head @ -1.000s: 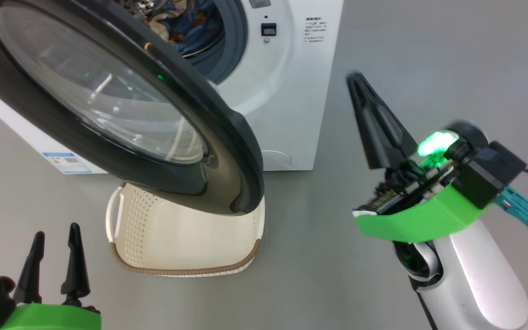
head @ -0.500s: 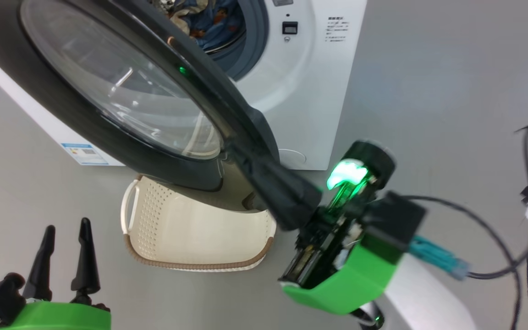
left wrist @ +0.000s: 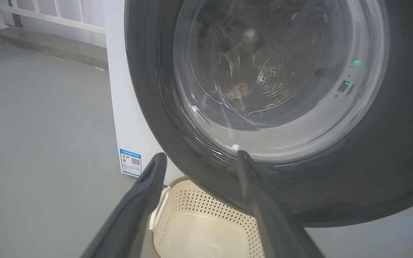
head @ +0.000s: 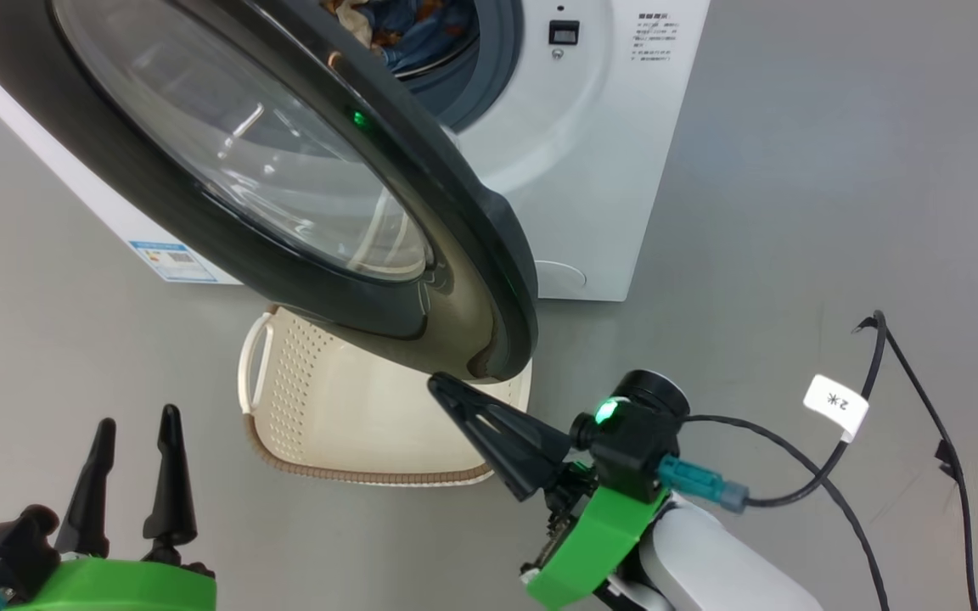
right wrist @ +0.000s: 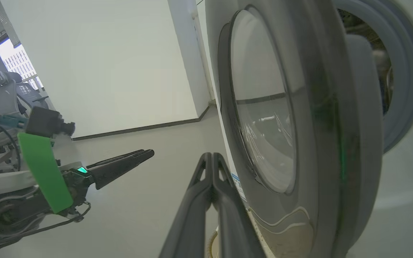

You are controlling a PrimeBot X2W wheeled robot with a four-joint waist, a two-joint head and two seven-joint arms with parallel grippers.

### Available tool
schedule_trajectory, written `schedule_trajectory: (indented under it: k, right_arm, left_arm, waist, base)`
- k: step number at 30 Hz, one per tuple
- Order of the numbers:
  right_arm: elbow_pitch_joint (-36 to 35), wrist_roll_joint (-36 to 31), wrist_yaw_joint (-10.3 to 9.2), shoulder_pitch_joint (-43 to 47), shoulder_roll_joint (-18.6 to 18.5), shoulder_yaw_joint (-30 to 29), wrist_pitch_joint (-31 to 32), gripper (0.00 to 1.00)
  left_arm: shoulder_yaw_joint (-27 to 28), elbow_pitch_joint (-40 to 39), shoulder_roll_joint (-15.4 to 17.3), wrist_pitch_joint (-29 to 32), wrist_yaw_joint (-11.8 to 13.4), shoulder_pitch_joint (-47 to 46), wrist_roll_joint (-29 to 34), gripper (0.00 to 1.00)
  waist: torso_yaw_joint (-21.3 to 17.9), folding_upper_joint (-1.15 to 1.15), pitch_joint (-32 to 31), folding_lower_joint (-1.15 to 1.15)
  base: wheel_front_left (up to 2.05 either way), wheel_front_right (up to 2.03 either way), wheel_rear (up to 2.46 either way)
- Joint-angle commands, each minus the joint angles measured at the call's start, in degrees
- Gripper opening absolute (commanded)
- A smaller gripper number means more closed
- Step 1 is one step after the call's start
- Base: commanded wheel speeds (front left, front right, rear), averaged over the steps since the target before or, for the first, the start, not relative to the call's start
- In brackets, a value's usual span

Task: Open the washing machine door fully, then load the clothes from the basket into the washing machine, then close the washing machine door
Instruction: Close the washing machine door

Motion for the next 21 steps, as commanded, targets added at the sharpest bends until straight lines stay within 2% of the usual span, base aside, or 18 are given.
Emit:
schedule_trajectory:
  k: [1,8,21]
  right_arm:
    - [-0.6,1.9,0.09,1.2,1.2,0.6,-0.3,0.0]
    - [4.3,2.3,0.09,-0.3,1.0,-1.9,-0.3,0.0]
    - [6.3,0.6,0.09,-4.1,2.4,-8.3,-0.3,0.0]
  left_arm:
    - [1.9,-0.9,1.0,-0.4,-0.1,-1.1,-0.7,1.0]
    - [1.2,-0.6,0.7,-0.4,-0.1,-2.5,-1.1,1.0]
    - [0.6,-0.7,0.4,-0.4,-0.1,-4.9,-1.4,1.0]
  waist:
    - [0.1,0.0,0.2,0.0]
    - [0.4,0.0,1.9,0.0]
    - [1.0,0.0,4.6,0.0]
  base:
    - [0.0,0.0,0.0]
    - [0.0,0.0,0.0]
    - [0.0,0.0,0.0]
